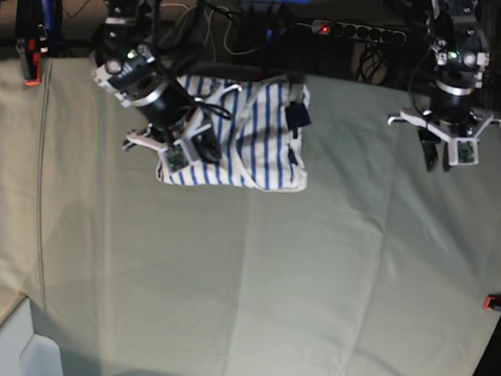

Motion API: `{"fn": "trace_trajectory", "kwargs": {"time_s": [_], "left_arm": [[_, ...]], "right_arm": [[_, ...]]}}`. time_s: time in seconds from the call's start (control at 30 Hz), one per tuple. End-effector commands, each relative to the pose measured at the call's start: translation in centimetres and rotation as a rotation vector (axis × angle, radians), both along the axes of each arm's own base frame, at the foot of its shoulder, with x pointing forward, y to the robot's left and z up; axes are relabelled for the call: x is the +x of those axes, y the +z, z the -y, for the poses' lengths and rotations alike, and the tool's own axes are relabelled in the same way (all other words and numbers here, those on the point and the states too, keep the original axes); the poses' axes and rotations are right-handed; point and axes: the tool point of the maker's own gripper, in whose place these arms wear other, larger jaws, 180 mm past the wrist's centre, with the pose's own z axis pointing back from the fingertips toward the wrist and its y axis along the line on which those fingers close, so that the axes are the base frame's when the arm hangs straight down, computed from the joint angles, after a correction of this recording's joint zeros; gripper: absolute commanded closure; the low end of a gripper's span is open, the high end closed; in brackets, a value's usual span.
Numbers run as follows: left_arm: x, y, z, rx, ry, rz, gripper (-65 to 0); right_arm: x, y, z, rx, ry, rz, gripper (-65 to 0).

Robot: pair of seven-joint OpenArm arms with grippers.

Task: Layout the t-shirt on the table in an organized manner, then fold the t-shirt properly
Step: 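Fold the shirt end with the right gripper toward the left gripper, then grasp the folded bundle edge with the left gripper and pull it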

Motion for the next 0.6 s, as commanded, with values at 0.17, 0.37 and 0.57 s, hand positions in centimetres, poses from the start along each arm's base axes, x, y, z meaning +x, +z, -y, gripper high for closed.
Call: {"fn": "trace_trajectory", "kwargs": {"time_s": [0.17,0.37,0.57], "left_arm": [[0.3,1.7,3.1,-0.021,-0.083,0.051,-15.4],[0.2,1.7,4.2,-0.042,-0.099,-0.008,-31.4],[0.4,2.8,5.3,-0.235,-0.071,0.007,-35.2]], "right_arm": [[0.7,0.3,0.9,0.021,-0.041,0.019,-5.4],[0.9,0.3,1.6,-0.001,-0.034,0.024,-5.3],[0.9,0.2,1.8,-0.007,-0.032,0.024,-5.3]]}}
